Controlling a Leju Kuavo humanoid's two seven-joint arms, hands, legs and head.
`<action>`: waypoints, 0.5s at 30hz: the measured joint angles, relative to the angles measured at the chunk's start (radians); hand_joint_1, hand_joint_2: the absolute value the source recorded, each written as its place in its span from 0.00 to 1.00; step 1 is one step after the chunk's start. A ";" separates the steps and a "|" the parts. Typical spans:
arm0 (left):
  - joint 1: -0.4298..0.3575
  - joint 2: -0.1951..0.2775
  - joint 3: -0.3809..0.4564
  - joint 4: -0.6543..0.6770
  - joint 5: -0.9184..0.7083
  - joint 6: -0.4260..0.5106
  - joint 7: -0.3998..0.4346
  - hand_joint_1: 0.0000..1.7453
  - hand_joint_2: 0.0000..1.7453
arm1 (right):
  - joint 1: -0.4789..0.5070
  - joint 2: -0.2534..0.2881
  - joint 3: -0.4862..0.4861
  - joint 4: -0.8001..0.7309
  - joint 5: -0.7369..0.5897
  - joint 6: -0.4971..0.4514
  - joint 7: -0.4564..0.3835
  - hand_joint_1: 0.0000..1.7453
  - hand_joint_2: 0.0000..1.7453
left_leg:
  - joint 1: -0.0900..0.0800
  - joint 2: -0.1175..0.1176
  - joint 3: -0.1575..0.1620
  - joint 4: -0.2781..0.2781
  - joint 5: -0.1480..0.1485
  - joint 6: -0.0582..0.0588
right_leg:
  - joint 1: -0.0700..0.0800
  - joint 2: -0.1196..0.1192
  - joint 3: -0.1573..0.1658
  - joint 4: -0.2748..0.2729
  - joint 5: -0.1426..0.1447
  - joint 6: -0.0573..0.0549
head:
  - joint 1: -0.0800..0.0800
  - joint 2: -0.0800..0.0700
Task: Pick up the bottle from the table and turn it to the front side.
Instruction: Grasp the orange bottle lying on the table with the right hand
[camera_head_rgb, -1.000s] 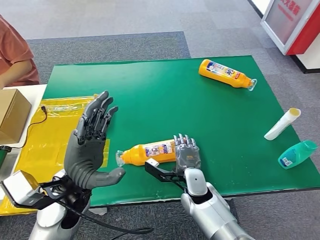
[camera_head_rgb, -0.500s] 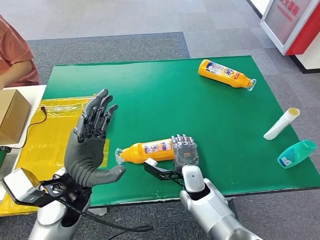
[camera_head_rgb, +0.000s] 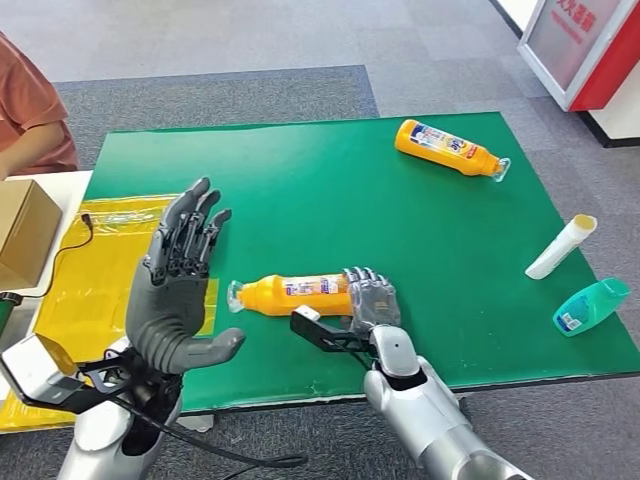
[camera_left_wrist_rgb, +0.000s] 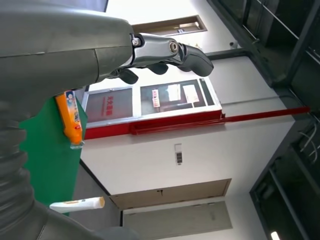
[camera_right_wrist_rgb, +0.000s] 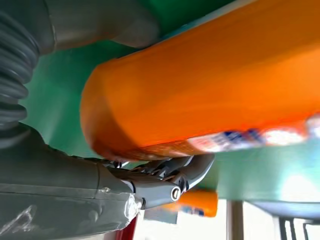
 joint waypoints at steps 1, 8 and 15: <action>0.004 0.001 0.001 0.000 0.004 0.001 -0.003 0.00 1.00 | 0.006 0.000 -0.021 -0.010 -0.077 0.007 -0.046 1.00 1.00 | 0.000 0.000 0.000 0.000 0.000 0.000 | 0.000 0.000 0.000 0.000 0.000 0.000 | 0.000 0.000; 0.036 0.020 0.004 0.000 0.025 0.017 -0.045 0.00 1.00 | 0.065 -0.015 -0.189 -0.104 -0.558 0.088 -0.289 1.00 1.00 | 0.000 0.000 -0.001 0.000 -0.001 0.000 | 0.000 0.000 -0.001 0.000 -0.001 0.000 | 0.000 0.000; 0.048 0.034 0.004 0.000 0.032 0.036 -0.066 0.00 1.00 | 0.121 -0.024 -0.279 -0.195 -0.794 0.135 -0.364 1.00 1.00 | 0.000 0.000 -0.004 0.000 -0.001 0.000 | 0.000 0.000 -0.003 0.000 -0.001 0.001 | 0.000 0.000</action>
